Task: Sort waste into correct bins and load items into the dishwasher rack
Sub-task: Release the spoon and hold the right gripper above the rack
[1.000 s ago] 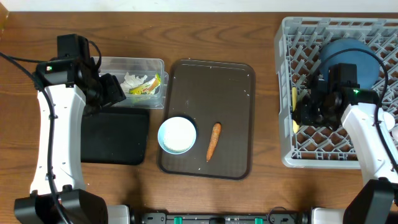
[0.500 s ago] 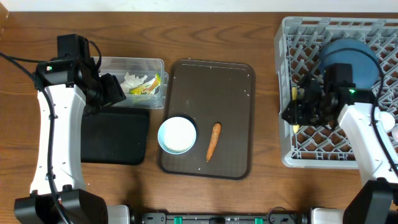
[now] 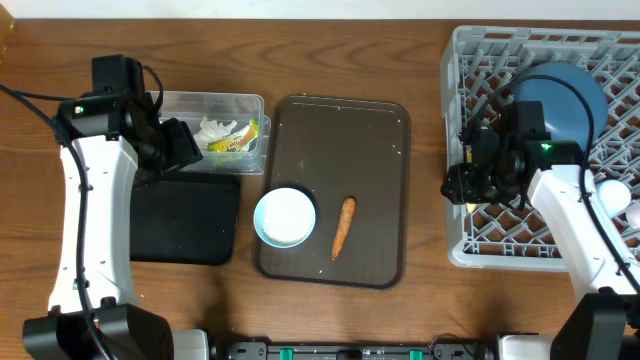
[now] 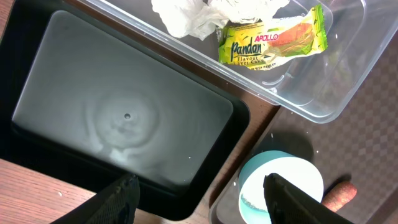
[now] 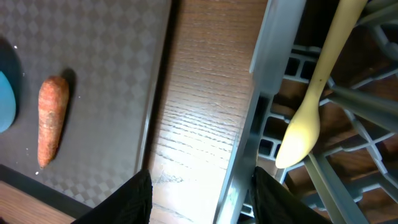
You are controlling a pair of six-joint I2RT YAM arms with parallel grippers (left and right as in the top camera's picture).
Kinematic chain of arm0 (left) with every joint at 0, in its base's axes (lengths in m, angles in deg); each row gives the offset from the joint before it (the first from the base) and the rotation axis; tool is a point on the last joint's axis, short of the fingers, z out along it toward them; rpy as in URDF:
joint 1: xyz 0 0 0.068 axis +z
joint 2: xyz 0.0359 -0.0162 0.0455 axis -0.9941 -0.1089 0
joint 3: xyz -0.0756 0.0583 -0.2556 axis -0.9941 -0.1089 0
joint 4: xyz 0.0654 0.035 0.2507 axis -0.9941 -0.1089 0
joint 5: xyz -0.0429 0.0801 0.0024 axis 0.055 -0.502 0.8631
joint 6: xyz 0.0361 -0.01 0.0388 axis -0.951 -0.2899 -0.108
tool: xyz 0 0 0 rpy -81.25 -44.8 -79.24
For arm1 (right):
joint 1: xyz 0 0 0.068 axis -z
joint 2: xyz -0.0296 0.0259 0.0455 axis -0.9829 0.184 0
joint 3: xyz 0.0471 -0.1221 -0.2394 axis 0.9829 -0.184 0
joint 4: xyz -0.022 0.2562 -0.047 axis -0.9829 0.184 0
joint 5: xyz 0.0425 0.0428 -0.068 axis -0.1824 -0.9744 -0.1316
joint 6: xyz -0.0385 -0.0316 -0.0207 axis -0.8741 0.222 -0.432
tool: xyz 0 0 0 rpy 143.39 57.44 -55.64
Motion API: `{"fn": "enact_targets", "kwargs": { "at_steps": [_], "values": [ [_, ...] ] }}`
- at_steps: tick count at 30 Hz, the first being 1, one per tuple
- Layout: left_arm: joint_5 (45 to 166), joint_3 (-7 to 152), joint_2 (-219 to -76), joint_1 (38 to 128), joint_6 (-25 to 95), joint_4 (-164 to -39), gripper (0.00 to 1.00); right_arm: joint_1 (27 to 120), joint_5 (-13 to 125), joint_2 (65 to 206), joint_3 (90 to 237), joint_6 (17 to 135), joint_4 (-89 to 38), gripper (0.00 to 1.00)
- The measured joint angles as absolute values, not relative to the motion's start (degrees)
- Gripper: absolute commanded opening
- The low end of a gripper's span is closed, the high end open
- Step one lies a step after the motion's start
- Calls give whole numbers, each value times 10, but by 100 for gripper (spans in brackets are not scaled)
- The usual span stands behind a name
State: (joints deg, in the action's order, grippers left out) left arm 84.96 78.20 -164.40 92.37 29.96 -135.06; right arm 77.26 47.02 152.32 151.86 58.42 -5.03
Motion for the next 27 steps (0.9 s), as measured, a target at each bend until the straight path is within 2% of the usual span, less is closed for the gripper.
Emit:
{"fn": "enact_targets", "kwargs": {
  "at_steps": [9, 11, 12, 20, 27],
  "values": [
    [849, 782, -1644, 924, 300, -1351, 66, 772, 471, 1523, 1519, 584, -50, 50],
    [850, 782, -1644, 924, 300, -1351, 67, 772, 471, 1523, 1519, 584, -50, 52],
    [850, 782, -1644, 924, 300, -1351, 71, 771, 471, 1523, 1519, 584, -50, 52],
    [850, 782, -1644, 924, 301, -1351, 71, 767, 478, 1523, 1523, 589, -45, 54],
    [852, 782, -1644, 914, 301, -1351, 71, 763, 486, 1508, 1599, 594, -30, 56]
  ]
}}
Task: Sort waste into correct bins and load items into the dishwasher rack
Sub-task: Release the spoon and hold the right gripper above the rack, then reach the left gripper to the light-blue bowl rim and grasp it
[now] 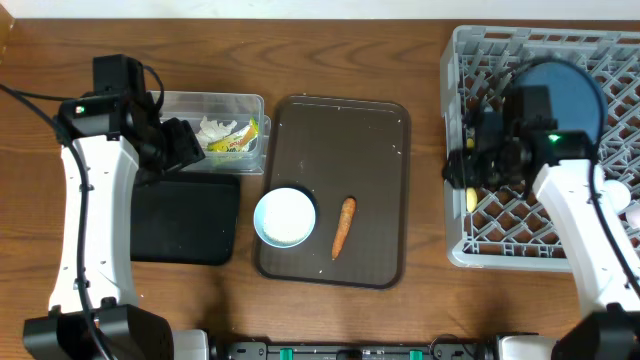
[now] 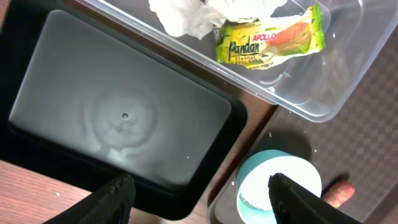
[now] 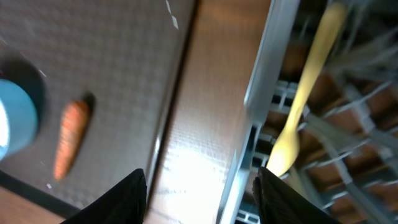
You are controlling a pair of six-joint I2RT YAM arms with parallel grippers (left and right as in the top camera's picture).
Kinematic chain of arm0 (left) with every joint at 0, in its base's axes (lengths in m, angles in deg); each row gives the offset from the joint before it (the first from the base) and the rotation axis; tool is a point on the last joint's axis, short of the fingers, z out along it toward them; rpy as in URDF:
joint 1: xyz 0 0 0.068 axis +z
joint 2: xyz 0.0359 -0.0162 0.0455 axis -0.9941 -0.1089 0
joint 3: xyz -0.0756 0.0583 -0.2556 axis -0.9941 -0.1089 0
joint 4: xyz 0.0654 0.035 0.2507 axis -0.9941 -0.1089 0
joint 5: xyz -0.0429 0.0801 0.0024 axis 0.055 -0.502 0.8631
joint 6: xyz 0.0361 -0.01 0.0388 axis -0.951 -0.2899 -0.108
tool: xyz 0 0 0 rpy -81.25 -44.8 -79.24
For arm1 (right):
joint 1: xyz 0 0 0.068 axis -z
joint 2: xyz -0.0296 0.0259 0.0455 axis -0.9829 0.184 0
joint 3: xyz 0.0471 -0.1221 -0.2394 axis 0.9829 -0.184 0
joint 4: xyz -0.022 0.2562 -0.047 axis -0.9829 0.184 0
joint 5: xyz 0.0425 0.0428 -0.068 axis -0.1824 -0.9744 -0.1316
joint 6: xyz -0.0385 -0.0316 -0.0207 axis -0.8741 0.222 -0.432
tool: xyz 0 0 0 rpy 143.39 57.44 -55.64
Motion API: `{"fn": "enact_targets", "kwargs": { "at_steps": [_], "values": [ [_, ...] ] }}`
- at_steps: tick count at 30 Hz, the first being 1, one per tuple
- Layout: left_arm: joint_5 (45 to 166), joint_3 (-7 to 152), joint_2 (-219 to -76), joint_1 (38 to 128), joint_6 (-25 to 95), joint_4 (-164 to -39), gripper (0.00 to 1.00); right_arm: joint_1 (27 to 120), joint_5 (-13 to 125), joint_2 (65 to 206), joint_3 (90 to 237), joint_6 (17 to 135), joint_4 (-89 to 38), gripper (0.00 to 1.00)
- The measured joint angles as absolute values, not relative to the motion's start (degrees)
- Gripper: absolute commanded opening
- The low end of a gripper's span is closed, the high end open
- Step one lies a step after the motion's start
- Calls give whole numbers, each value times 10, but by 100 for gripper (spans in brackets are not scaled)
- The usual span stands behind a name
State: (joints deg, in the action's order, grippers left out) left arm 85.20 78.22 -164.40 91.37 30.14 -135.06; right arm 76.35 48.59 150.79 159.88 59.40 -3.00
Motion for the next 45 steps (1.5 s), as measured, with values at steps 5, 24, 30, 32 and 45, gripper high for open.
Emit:
{"fn": "enact_targets", "kwargs": {
  "at_steps": [5, 24, 30, 32, 45],
  "values": [
    [854, 782, -1644, 859, 301, -1351, 71, 763, 491, 1496, 1621, 598, -30, 61],
    [863, 782, -1752, 605, 350, -1346, 72, 784, 518, 1496, 1621, 603, 14, 94],
    [863, 782, -1808, 564, 394, -1332, 71, 784, 518, 1496, 1621, 603, 14, 94],
    [863, 782, -1824, 555, 404, -1326, 72, 784, 518, 1496, 1621, 603, 14, 95],
    [863, 782, -1887, 528, 424, -1310, 69, 784, 521, 1496, 1621, 603, 15, 95]
  ]
}}
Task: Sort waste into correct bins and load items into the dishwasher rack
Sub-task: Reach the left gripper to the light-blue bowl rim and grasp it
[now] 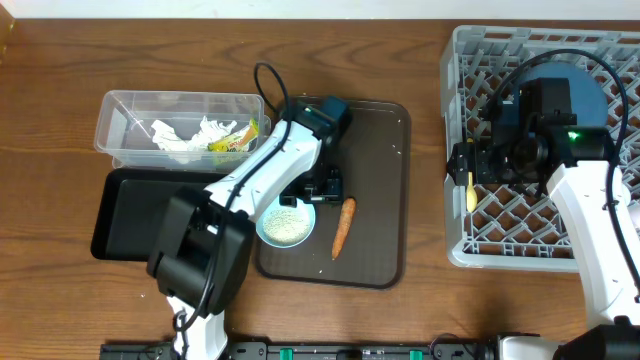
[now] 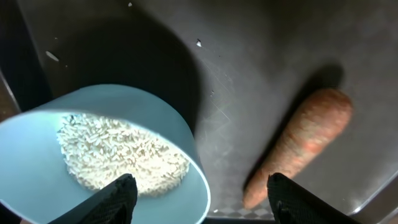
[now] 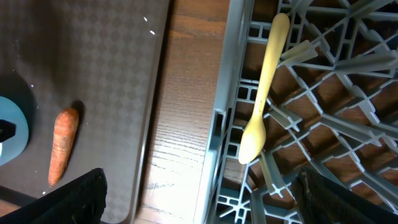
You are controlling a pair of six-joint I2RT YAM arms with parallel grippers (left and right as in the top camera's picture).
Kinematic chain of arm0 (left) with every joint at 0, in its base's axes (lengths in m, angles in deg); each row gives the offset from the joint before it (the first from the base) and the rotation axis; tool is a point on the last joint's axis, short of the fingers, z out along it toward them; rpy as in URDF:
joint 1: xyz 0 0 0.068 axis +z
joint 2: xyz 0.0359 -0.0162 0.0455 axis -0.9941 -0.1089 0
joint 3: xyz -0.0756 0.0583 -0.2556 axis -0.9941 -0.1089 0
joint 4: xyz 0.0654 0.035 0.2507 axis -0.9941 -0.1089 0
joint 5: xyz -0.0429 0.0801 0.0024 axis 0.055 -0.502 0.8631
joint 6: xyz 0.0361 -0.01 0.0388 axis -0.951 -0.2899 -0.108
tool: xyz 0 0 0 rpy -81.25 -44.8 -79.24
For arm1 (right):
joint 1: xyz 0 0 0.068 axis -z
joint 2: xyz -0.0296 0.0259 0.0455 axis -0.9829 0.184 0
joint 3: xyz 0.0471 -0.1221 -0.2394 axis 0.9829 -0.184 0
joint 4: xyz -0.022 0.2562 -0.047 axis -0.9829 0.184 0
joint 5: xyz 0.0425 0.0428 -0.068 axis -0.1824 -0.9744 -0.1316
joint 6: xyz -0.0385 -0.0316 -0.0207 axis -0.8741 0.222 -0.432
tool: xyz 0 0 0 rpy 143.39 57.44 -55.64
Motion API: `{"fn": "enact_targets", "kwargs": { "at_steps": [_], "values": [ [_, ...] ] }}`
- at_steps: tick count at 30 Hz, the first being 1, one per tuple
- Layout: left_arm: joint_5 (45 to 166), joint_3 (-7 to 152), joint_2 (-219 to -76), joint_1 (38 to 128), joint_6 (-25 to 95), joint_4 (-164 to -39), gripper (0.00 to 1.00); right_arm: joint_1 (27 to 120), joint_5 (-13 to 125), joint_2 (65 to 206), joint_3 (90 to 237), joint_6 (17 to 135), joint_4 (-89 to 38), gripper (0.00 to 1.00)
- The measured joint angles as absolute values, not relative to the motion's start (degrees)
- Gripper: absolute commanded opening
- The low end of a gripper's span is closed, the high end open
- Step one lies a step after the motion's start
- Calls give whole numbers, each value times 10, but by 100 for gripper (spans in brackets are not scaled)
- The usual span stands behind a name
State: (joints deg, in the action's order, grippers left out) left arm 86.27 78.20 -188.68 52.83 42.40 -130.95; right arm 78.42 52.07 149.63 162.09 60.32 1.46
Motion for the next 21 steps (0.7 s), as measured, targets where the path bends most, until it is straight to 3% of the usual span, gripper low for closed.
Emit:
{"fn": "enact_targets", "kwargs": {
  "at_steps": [7, 11, 21],
  "values": [
    [863, 782, -1921, 528, 428, -1297, 55, 784, 522, 1496, 1621, 603, 15, 95],
    [863, 782, -1927, 528, 436, -1285, 37, 784, 522, 1496, 1621, 603, 15, 95],
    [863, 773, -1927, 528, 436, -1268, 31, 784, 522, 1496, 1621, 603, 15, 94]
  ]
}}
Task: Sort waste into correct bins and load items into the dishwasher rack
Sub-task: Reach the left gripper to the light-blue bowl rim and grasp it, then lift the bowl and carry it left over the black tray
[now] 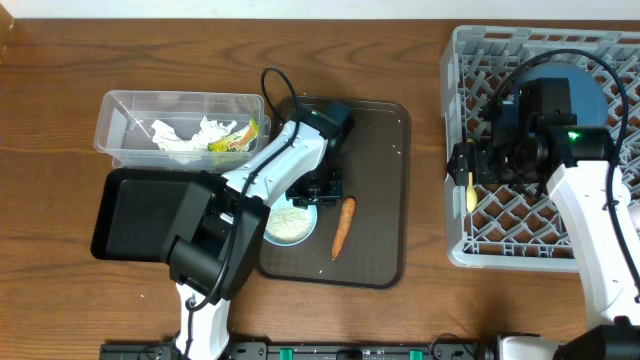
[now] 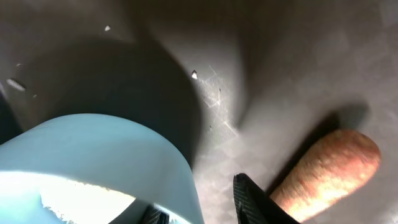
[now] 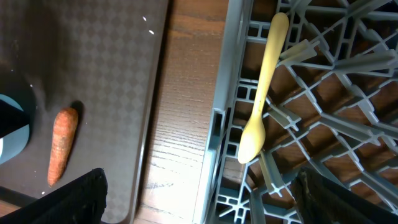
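Note:
A light blue bowl (image 1: 288, 222) of rice stands on the dark tray (image 1: 375, 150), with a carrot (image 1: 342, 227) just right of it. My left gripper (image 1: 322, 190) is down at the bowl's right side. In the left wrist view it (image 2: 202, 208) is open and straddles the bowl (image 2: 124, 143) rim, one finger inside and the other finger (image 2: 255, 199) outside, between the bowl and the carrot (image 2: 329, 174). My right gripper (image 3: 208, 199) hangs wide open over the left edge of the grey rack (image 1: 455, 100), above a yellow spoon (image 3: 264, 93) lying in it.
A clear bin (image 1: 180, 105) with wrappers and tissue sits at the back left. A black bin (image 1: 140, 215) lies in front of it. A blue plate (image 1: 575, 95) stands in the rack, and a white item (image 1: 615, 195) shows at the rack's right.
My left gripper is now lower at the bowl. Its fingers stand closer together, one on each side of the bowl's right rim. The right arm has not moved.
My left gripper first hung open over the black and clear bins, while my right gripper was open at the rack's left edge over the yellow spoon. Later the left gripper was above the rice bowl on the tray, and now it straddles the rim.

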You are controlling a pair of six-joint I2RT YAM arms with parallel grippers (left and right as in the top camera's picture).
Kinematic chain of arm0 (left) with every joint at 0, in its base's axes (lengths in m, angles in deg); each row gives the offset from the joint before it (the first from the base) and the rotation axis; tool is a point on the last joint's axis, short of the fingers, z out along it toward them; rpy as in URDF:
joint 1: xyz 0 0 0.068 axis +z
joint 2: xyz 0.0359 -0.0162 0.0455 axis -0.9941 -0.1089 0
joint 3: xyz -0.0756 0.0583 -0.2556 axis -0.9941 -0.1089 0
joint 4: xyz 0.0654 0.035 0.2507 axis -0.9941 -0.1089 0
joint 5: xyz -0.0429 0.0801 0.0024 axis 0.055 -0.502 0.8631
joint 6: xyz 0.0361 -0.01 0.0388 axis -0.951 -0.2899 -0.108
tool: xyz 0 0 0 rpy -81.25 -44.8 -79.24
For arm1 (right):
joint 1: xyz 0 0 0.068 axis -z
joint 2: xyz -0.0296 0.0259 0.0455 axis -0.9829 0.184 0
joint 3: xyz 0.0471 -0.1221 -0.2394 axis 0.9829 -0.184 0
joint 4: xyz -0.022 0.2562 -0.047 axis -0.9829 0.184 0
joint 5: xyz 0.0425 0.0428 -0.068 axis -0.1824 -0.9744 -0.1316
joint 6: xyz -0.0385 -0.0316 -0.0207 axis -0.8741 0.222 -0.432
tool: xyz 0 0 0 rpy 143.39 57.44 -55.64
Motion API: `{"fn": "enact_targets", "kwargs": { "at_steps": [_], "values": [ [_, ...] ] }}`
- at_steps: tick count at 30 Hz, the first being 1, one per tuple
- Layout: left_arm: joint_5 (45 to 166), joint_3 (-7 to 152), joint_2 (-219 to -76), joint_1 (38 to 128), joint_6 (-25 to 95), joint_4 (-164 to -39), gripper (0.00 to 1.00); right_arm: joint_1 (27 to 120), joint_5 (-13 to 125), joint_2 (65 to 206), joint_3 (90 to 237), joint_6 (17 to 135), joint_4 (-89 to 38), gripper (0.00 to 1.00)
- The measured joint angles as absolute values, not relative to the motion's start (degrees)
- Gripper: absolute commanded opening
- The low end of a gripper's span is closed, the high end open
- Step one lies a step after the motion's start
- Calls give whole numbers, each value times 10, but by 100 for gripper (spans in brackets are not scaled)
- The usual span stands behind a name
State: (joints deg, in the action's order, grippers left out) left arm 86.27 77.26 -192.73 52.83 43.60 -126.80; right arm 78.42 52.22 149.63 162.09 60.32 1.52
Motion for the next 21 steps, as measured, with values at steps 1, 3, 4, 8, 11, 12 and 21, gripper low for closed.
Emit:
{"fn": "enact_targets", "kwargs": {
  "at_steps": [1, 3, 4, 8, 11, 12, 21],
  "values": [
    [863, 768, -1927, 528, 436, -1264, 29, 784, 522, 1496, 1621, 603, 15, 94],
    [863, 756, -1927, 528, 436, -1259, 25, 784, 522, 1496, 1621, 603, 15, 94],
    [863, 751, -1927, 528, 437, -1259, 23, 784, 522, 1496, 1621, 603, 15, 94],
    [863, 749, -1927, 528, 436, -1256, 19, 784, 522, 1496, 1621, 603, 16, 94],
    [863, 749, -1927, 528, 437, -1256, 13, 784, 522, 1496, 1621, 603, 16, 94],
    [863, 749, -1927, 528, 436, -1256, 9, 784, 522, 1496, 1621, 603, 16, 94],
    [862, 749, -1927, 525, 438, -1265, 6, 784, 522, 1496, 1621, 603, 16, 94]
  ]
}}
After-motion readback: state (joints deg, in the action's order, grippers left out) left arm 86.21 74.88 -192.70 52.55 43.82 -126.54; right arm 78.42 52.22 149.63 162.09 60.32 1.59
